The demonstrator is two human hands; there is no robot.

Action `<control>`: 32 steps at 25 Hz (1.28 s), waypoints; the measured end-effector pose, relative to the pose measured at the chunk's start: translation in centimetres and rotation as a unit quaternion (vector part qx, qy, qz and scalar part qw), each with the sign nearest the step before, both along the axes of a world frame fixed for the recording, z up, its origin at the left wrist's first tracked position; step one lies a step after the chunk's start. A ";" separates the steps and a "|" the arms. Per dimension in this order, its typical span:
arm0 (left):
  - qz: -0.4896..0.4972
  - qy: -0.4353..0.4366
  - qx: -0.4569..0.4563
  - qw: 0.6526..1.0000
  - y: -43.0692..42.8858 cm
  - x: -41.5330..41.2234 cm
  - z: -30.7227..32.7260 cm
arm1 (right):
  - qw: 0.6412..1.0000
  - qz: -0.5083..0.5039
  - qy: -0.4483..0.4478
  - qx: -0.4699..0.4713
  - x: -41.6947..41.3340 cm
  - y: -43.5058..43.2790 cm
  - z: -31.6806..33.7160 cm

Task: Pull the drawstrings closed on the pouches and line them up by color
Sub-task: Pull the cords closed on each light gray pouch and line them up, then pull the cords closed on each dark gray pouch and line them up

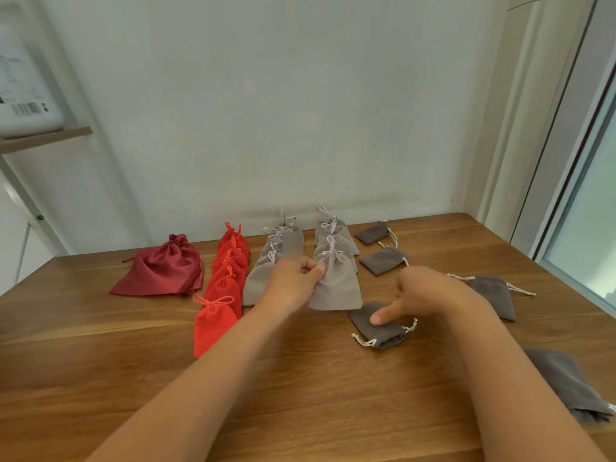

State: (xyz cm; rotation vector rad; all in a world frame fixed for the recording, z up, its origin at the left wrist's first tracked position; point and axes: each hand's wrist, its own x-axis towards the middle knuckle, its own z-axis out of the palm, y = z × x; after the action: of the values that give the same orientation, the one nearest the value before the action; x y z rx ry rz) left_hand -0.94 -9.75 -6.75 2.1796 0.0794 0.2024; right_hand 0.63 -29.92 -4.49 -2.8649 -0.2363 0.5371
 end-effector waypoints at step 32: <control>-0.010 -0.244 -0.191 0.951 2.0 -5.3 1.9 | 0.750 0.057 0.094 0.653 -2.3 6.0 0.4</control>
State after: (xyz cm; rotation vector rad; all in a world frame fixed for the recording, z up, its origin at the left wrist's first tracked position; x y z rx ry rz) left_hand -6.22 -7.77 -4.83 1.6915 -0.1720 0.6538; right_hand -1.71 -23.94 -4.12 -1.4121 -0.4980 0.4040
